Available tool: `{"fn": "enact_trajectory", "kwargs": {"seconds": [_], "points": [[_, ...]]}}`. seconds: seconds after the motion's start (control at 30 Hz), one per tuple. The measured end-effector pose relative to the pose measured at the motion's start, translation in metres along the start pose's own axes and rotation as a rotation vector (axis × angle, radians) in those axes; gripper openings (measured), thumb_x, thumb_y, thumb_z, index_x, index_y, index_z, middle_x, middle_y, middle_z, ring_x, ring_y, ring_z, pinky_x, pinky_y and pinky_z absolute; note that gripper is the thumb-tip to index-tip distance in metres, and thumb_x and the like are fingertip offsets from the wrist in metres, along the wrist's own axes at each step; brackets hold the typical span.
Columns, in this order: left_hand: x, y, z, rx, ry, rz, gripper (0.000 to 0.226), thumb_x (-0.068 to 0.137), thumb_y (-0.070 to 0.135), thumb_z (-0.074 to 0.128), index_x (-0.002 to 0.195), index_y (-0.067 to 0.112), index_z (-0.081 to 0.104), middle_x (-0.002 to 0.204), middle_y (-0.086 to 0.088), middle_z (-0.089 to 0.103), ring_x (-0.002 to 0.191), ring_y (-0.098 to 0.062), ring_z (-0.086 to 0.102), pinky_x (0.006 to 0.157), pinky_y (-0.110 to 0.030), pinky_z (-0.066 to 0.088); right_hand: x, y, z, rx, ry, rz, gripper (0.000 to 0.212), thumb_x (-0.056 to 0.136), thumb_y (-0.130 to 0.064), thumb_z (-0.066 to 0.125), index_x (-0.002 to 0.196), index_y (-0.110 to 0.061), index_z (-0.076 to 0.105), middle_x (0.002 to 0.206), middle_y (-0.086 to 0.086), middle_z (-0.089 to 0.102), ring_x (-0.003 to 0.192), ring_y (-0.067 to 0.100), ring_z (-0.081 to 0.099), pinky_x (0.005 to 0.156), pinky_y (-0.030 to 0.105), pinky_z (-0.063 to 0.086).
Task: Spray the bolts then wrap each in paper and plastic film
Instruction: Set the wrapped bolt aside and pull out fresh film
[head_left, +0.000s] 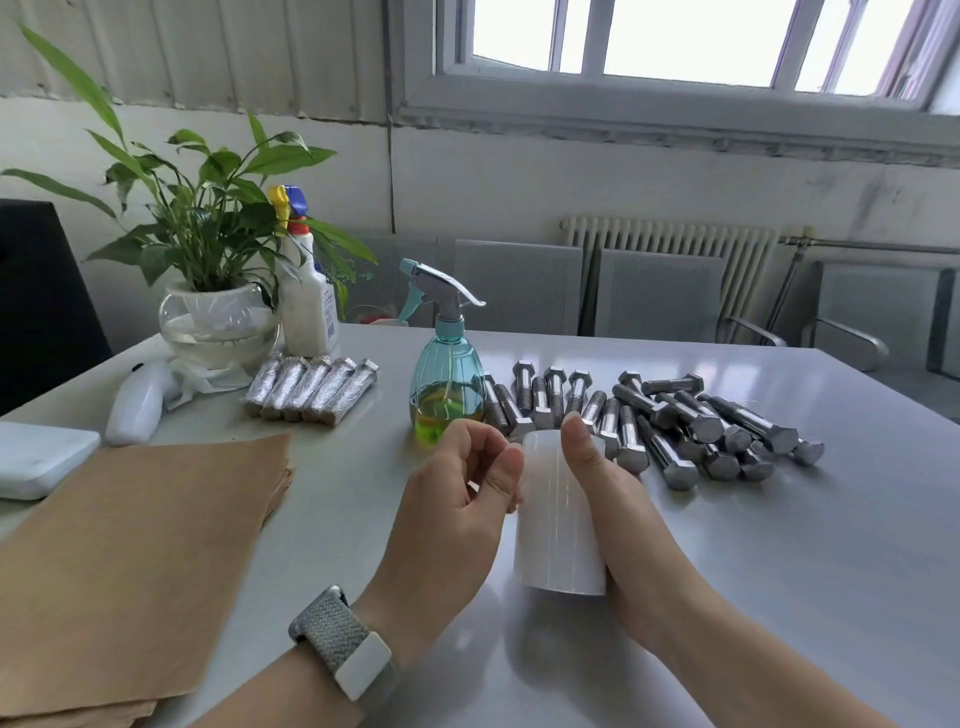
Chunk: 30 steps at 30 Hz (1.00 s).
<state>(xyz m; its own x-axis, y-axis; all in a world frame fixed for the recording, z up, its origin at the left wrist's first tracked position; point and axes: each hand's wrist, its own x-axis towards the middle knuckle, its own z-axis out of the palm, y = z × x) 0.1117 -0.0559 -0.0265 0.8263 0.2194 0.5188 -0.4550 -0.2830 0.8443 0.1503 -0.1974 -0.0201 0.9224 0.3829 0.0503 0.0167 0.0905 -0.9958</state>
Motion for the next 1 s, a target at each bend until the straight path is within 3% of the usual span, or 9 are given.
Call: {"fn": "enact_trajectory", "kwargs": {"seconds": [0.13,0.23,0.33,0.47,0.63,0.77,0.83,0.9,1.0], "points": [[0.000,0.001,0.002,-0.037,-0.017,0.017,0.019,0.092,0.040,0.052,0.088,0.022,0.051,0.064,0.001,0.057,0.058,-0.012,0.055,0.055,-0.019,0.045,0.000,-0.002,0.002,-0.019,0.027,-0.024,0.086,0.068,-0.084,0.057,0.107,-0.007,0.066,0.098,0.024,0.070,0.080,0.029,0.069,0.066,0.039,0.055],[0.000,0.002,0.004,-0.088,-0.010,-0.010,0.015,0.095,0.042,0.051,0.084,0.031,0.049,0.066,0.004,0.052,0.058,-0.012,0.051,0.055,-0.022,0.046,-0.001,-0.002,0.004,0.022,0.031,-0.024,0.083,0.070,-0.079,0.059,0.107,-0.005,0.066,0.093,0.021,0.072,0.078,0.027,0.070,0.061,0.034,0.055],[-0.001,0.002,0.005,-0.049,0.018,-0.004,0.016,0.095,0.044,0.048,0.082,0.035,0.047,0.068,0.007,0.050,0.056,-0.013,0.048,0.056,-0.031,0.045,-0.002,-0.002,0.007,0.029,0.057,-0.012,0.087,0.067,-0.079,0.062,0.110,-0.004,0.063,0.097,0.024,0.070,0.079,0.028,0.069,0.065,0.038,0.056],[-0.003,0.001,0.006,0.092,0.132,0.008,0.016,0.093,0.049,0.046,0.086,0.035,0.047,0.066,0.010,0.052,0.060,-0.015,0.051,0.063,-0.045,0.051,-0.003,-0.001,0.010,0.009,0.106,-0.025,0.086,0.066,-0.074,0.066,0.117,-0.005,0.058,0.110,0.025,0.066,0.098,0.037,0.069,0.078,0.047,0.057],[-0.001,-0.001,0.005,0.115,0.173,-0.011,0.015,0.099,0.037,0.049,0.085,0.031,0.047,0.068,0.017,0.054,0.061,-0.010,0.050,0.064,-0.038,0.049,-0.005,-0.001,0.015,-0.017,0.076,-0.005,0.092,0.064,-0.071,0.070,0.120,0.000,0.054,0.114,0.026,0.064,0.103,0.039,0.066,0.082,0.046,0.055],[-0.001,0.000,0.004,0.165,0.150,0.040,0.020,0.090,0.049,0.044,0.088,0.029,0.046,0.073,0.012,0.055,0.064,-0.006,0.052,0.059,-0.024,0.046,-0.008,-0.004,0.015,-0.054,0.038,-0.011,0.088,0.063,-0.071,0.070,0.117,-0.002,0.059,0.111,0.025,0.066,0.101,0.038,0.067,0.092,0.056,0.052],[0.000,-0.001,0.001,0.184,0.150,0.043,0.021,0.090,0.049,0.044,0.089,0.029,0.047,0.072,0.008,0.057,0.066,-0.006,0.056,0.058,-0.022,0.047,-0.009,-0.003,0.012,-0.037,0.024,0.024,0.089,0.059,-0.072,0.073,0.121,-0.011,0.058,0.112,0.016,0.069,0.101,0.029,0.070,0.089,0.050,0.056],[0.004,-0.003,-0.003,0.179,0.175,0.015,0.018,0.092,0.046,0.044,0.090,0.028,0.047,0.073,0.008,0.059,0.067,-0.005,0.059,0.059,-0.021,0.048,-0.010,-0.003,0.009,0.026,-0.030,0.076,0.080,0.060,-0.066,0.074,0.123,-0.020,0.056,0.111,0.007,0.072,0.100,0.024,0.071,0.082,0.041,0.057],[0.009,-0.006,-0.012,0.145,0.182,-0.026,0.016,0.095,0.042,0.044,0.092,0.027,0.047,0.064,0.005,0.058,0.057,-0.007,0.055,0.056,-0.031,0.049,-0.009,-0.003,0.006,0.076,-0.169,0.097,0.057,0.072,-0.052,0.075,0.118,-0.021,0.065,0.113,0.009,0.072,0.104,0.028,0.068,0.082,0.041,0.053]]}}
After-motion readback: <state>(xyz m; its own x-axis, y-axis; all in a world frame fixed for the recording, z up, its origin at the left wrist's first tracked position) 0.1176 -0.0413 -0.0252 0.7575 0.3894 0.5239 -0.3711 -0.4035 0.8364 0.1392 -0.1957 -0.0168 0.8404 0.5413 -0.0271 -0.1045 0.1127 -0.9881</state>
